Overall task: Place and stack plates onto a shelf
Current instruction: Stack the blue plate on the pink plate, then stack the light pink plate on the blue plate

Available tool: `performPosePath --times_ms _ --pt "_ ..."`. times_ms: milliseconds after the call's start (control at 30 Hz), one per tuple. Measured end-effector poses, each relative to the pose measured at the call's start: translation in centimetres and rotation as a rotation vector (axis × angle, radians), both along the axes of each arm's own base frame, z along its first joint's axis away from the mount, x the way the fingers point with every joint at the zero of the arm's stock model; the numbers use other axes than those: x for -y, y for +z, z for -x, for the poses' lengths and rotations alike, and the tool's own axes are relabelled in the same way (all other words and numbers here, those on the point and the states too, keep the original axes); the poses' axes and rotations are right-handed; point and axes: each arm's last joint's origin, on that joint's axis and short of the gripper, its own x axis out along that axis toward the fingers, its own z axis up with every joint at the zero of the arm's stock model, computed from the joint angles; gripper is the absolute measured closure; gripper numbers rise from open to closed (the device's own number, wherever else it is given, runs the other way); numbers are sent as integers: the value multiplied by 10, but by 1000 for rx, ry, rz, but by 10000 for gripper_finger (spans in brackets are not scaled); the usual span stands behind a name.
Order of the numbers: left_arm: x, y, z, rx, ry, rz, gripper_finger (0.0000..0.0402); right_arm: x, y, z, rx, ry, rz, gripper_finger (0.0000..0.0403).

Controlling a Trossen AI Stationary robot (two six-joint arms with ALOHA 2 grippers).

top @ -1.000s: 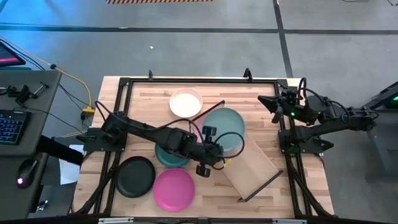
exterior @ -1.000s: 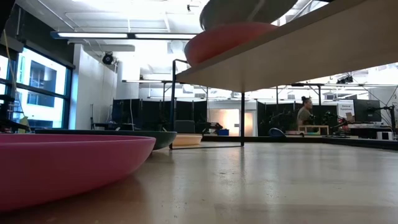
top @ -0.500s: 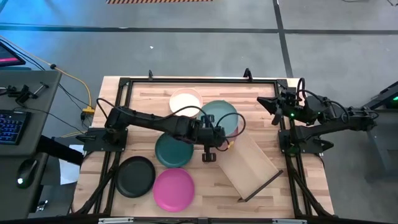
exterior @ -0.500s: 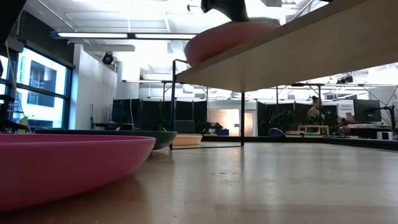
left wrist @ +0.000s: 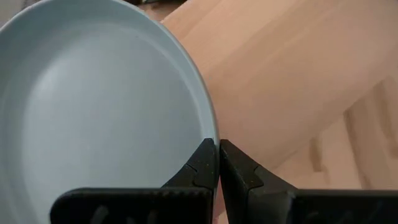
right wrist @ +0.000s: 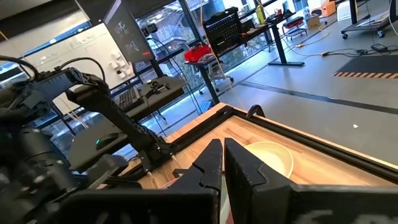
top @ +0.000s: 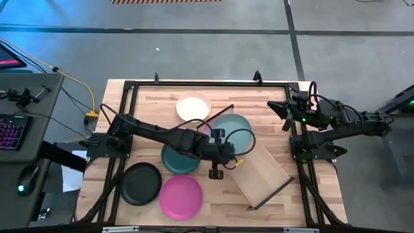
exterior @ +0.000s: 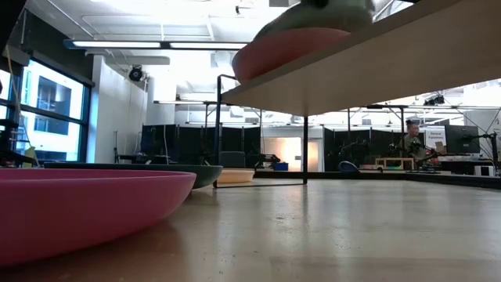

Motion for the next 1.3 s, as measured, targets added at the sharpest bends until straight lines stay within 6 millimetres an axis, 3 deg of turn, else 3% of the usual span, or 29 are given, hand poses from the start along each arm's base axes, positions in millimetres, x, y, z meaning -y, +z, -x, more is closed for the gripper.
performPosePath --times_ms 467,800,1100,1300 --pt "-10 -2 -1 -37 -31 41 381 0 -2 0 -14 0 -5 402" --pt "-14 -3 0 -55 12 35 302 0 -2 0 -20 -1 -1 402" --pt "-16 33 19 -21 127 121 243 -4 -2 -1 -20 133 -15 402" --pt "8 42 44 104 211 92 241 -6 -2 -2 -23 229 -15 402"
